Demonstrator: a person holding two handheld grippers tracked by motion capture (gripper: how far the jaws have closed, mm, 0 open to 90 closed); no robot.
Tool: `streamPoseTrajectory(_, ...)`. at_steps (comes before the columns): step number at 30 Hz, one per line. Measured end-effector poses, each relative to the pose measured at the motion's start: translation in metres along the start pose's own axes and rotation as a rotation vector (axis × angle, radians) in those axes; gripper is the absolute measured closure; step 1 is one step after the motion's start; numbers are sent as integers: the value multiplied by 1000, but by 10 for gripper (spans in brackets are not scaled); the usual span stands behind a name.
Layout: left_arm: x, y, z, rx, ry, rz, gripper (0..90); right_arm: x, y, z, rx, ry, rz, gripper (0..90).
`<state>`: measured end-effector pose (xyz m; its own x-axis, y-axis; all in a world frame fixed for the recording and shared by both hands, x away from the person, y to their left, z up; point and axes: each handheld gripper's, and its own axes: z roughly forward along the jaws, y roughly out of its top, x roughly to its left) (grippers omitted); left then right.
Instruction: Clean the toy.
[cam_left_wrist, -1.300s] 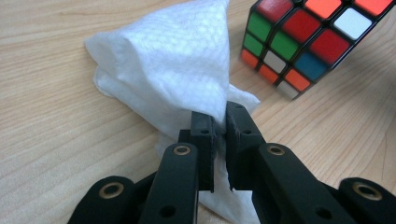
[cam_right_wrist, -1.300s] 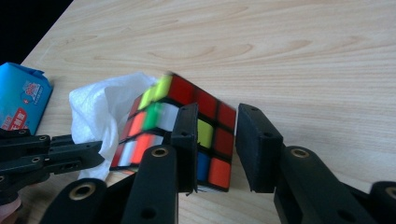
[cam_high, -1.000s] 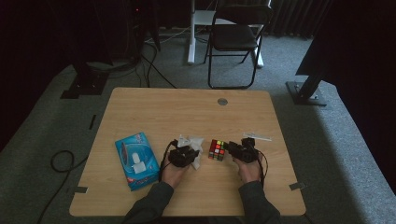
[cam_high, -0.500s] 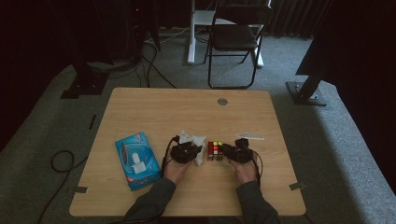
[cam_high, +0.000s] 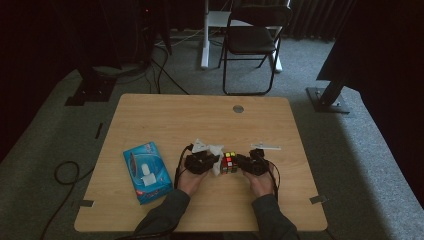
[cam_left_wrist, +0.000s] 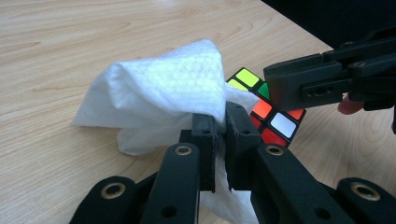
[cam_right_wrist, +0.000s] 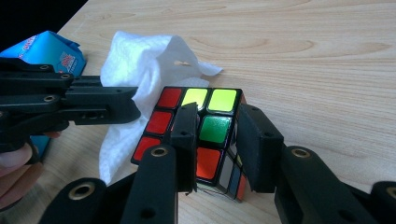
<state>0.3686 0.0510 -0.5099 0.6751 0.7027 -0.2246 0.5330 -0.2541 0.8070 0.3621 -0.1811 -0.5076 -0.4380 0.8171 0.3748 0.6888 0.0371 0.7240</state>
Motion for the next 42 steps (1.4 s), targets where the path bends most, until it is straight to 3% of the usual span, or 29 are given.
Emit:
streamPoseTrajectory(12, 2, -1, 7, 27, -1, -5, 850, 0, 0, 0, -2, 2, 0, 690)
streamPoseTrajectory(21, 10, -16, 31, 138, 24, -12, 853, 0, 0, 0, -1, 1, -5, 684)
streamPoseTrajectory(23, 12, -20, 33, 127, 13, -31, 853, 0, 0, 0, 0, 0, -7, 684)
streamPoseTrajectory(36, 11, -18, 33, 130, 26, -25, 852, 0, 0, 0, 0, -2, -9, 684)
streamPoseTrajectory(42, 15, -11, 27, 94, 7, -47, 849, 0, 0, 0, -1, 1, -10, 685)
